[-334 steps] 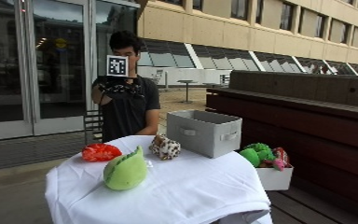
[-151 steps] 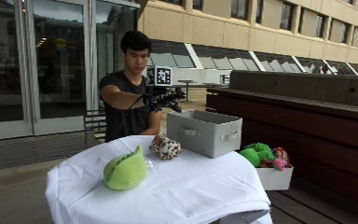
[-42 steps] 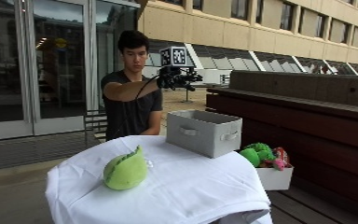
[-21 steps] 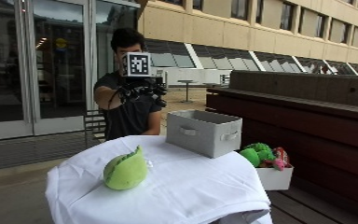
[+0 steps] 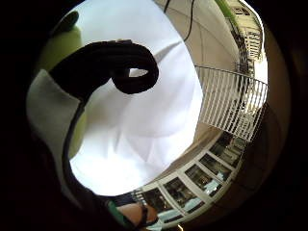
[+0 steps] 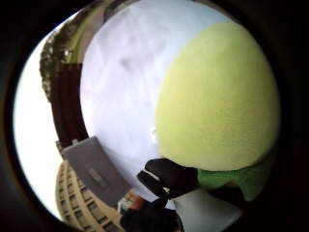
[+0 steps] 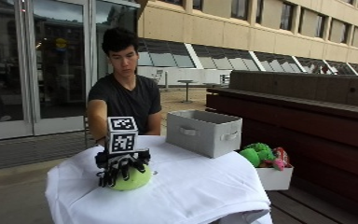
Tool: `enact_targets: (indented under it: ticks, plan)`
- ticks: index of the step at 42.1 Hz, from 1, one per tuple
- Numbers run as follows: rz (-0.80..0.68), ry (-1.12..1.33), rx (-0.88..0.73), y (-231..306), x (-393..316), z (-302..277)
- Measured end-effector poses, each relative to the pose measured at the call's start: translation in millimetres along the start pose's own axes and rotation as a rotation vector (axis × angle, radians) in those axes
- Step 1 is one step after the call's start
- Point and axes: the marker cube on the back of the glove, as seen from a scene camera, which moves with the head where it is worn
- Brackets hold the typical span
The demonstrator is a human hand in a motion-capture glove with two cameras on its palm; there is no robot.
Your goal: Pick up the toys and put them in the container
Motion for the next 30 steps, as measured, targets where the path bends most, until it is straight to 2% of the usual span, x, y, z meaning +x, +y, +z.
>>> enact_targets:
  ticks: [8, 17, 26, 30]
  plan:
    - [-0.022, 0.053, -0.070, 14.3, -6.7, 20.5]
    - [-0.007, 0.016, 0.079, 34.2, -19.7, 21.0]
    - [0.116, 0.061, 0.340, 49.2, -33.2, 23.6]
    - [0.104, 0.068, 0.368, 51.8, -30.7, 17.6]
